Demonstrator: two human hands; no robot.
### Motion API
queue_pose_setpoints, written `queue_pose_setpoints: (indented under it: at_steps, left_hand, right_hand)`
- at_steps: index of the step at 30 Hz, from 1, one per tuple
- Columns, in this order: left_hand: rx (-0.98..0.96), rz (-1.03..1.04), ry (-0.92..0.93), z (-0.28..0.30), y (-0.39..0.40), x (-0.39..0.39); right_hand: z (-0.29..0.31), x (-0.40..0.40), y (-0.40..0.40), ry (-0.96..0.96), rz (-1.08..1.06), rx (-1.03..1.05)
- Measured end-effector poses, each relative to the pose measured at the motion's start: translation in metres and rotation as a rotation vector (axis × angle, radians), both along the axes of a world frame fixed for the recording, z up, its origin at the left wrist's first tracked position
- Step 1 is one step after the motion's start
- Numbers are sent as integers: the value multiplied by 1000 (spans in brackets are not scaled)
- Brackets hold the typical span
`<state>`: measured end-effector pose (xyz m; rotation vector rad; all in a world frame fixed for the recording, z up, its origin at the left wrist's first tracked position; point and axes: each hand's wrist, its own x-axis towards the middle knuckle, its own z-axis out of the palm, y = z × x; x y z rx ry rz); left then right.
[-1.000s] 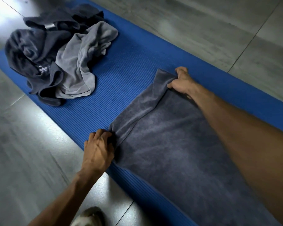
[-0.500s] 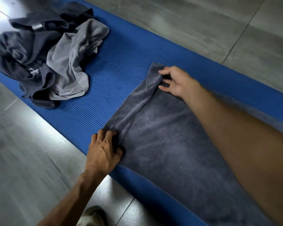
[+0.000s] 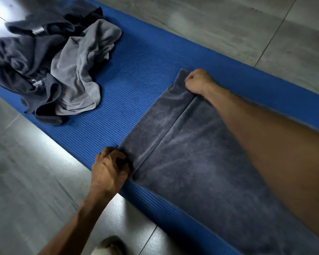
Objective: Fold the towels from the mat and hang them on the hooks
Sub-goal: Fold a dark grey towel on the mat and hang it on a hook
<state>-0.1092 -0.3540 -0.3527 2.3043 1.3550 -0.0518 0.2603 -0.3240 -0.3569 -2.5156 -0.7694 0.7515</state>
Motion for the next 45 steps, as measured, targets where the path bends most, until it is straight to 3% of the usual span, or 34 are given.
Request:
queue_pose_setpoints:
  at_steps: [3, 6, 8, 13, 18, 22, 25, 27, 29, 31, 34, 39, 42, 45]
  left_hand:
    - [-2, 3, 18, 1, 5, -1]
    - [51, 54, 24, -3, 8, -4]
    - [76, 63, 51, -4, 9, -5]
    - [247, -112, 33, 1, -8, 5]
    - [108, -135, 113, 1, -12, 11]
    - [41, -359, 254, -1, -12, 7]
    - [-56, -242, 48, 2, -5, 9]
    - [3, -88, -130, 0, 4, 15]
    - [5, 97, -96, -2, 13, 24]
    - [-113, 232, -31, 2, 21, 32]
    - [-207, 184, -134, 29, 12, 54]
    - [41, -167, -206, 79, -63, 97]
    - [60, -411, -284, 84, -129, 123]
    - [169, -654, -264, 68, -199, 141]
  right_hand:
    - [-1, 7, 2, 101, -49, 76]
    - [4, 9, 0, 346, -102, 339]
    - [5, 10, -1, 398, -94, 442]
    - [11, -13, -20, 40, 62, 421]
    - [-4, -40, -43, -166, 427, -14]
    - [0, -48, -46, -262, 448, -80]
    - [-1, -63, -57, -386, 573, -17]
    - [-7, -75, -72, -450, 609, 12]
    - [-9, -87, -92, -496, 512, 81]
    - [-9, -101, -112, -446, 399, 166]
    - [-6, -119, -144, -334, 283, 333]
    - [30, -129, -187, 127, 0, 623]
    - [54, -114, -208, 454, -248, 634]
    - [54, -82, -234, 538, -523, 557]
